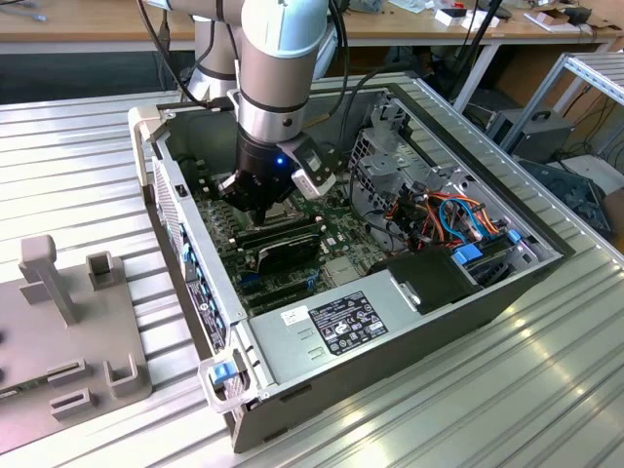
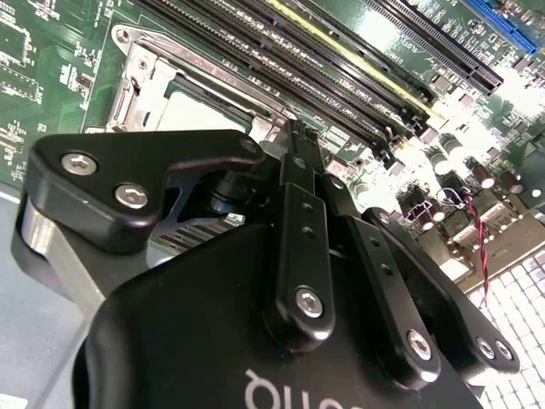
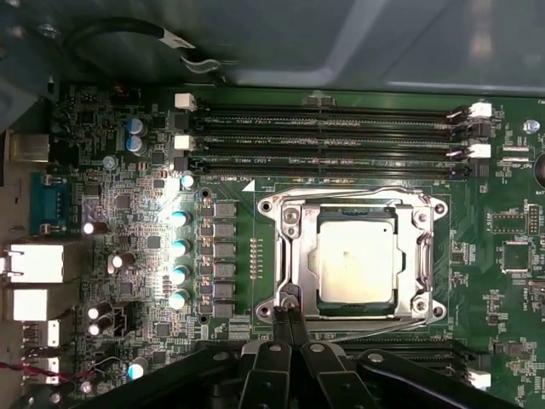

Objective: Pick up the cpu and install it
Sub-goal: 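Install the second cpu locking lever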

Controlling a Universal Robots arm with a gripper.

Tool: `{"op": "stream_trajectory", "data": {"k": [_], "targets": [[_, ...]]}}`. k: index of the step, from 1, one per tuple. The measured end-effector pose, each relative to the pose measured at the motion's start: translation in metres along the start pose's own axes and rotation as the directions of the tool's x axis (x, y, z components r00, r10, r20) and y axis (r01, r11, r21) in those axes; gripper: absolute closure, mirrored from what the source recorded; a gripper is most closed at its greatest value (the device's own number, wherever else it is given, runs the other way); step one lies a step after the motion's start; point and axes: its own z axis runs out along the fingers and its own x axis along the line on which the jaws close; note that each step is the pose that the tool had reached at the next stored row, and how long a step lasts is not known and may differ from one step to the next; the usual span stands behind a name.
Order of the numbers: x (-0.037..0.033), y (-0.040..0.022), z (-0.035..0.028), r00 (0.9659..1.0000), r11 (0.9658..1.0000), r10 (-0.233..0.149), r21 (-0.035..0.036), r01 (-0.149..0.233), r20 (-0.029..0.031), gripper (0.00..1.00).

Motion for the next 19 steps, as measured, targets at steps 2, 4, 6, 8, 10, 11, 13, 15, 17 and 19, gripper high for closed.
{"op": "stream_trajectory", "data": {"k": [2,4,6,8,10,11,13,15,17,19], "targets": [[0.0003,-0.0001,0.0023,1.0000,1.0000,0.000,0.0000,0.000,-0.0001,0.89],[0.0006,-0.0001,0.0039,1.0000,1.0000,0.000,-0.0001,0.000,0.0001,0.89],[0.0008,-0.0002,0.0045,1.0000,1.0000,0.000,0.0002,0.000,-0.0001,0.89],[0.0008,-0.0002,0.0049,1.0000,1.0000,0.000,0.0000,0.000,-0.0001,0.89],[0.0009,-0.0002,0.0057,1.0000,1.0000,0.000,-0.0002,0.000,0.0001,0.89],[0.0009,-0.0002,0.0061,1.0000,1.0000,0.000,0.0000,0.000,0.0000,0.89],[0.0010,-0.0003,0.0069,1.0000,1.0000,0.000,-0.0001,0.000,0.0000,0.89],[0.0011,-0.0003,0.0077,1.0000,1.0000,0.000,-0.0001,0.000,0.0000,0.89],[0.0015,-0.0003,0.0092,1.0000,1.0000,0.000,-0.0005,0.000,0.0000,0.89],[0.0015,-0.0004,0.0097,1.0000,1.0000,0.000,-0.0007,0.000,-0.0001,0.89]]}}
